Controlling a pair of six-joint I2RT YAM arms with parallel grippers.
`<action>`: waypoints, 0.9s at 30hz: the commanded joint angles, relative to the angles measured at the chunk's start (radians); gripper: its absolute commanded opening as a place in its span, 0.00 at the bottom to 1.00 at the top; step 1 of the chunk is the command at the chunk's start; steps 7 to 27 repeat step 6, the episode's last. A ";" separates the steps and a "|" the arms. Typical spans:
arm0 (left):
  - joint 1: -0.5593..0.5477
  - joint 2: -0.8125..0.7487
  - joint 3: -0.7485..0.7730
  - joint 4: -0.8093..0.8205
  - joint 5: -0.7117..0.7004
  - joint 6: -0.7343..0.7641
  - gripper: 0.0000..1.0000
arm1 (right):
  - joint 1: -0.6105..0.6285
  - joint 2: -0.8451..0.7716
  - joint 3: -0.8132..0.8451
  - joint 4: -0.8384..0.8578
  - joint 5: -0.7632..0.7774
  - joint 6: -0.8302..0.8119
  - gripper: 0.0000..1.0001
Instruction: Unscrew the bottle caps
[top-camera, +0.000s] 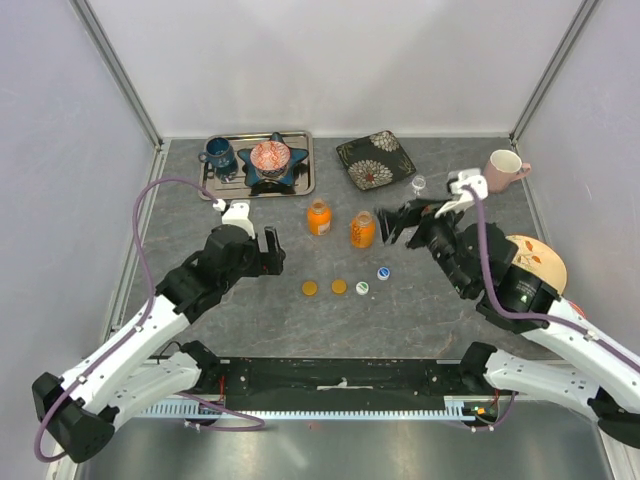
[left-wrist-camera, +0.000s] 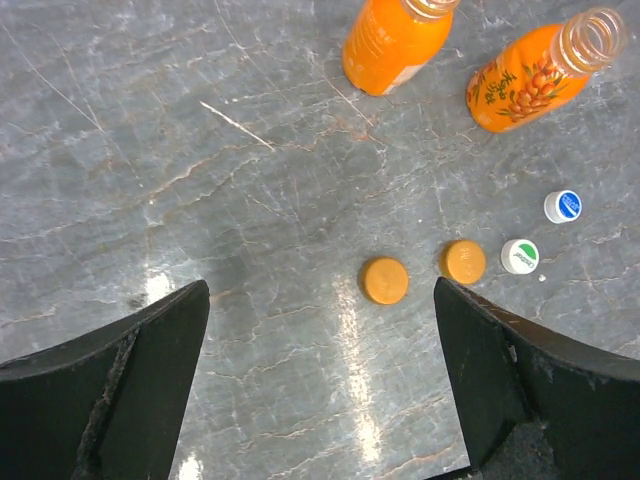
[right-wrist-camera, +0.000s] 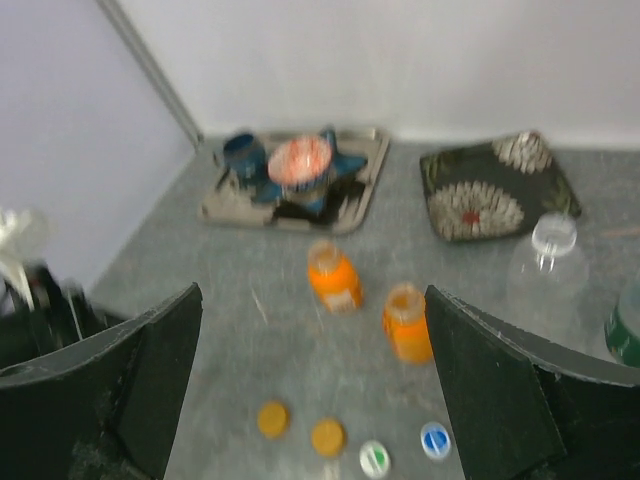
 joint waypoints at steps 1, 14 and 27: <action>-0.001 0.010 0.046 0.055 0.052 -0.097 0.99 | 0.054 -0.036 -0.084 -0.188 -0.062 0.034 0.98; -0.001 0.002 0.034 0.072 0.078 -0.091 0.99 | 0.060 -0.082 -0.142 -0.167 -0.046 0.048 0.98; -0.001 0.002 0.034 0.072 0.078 -0.091 0.99 | 0.060 -0.082 -0.142 -0.167 -0.046 0.048 0.98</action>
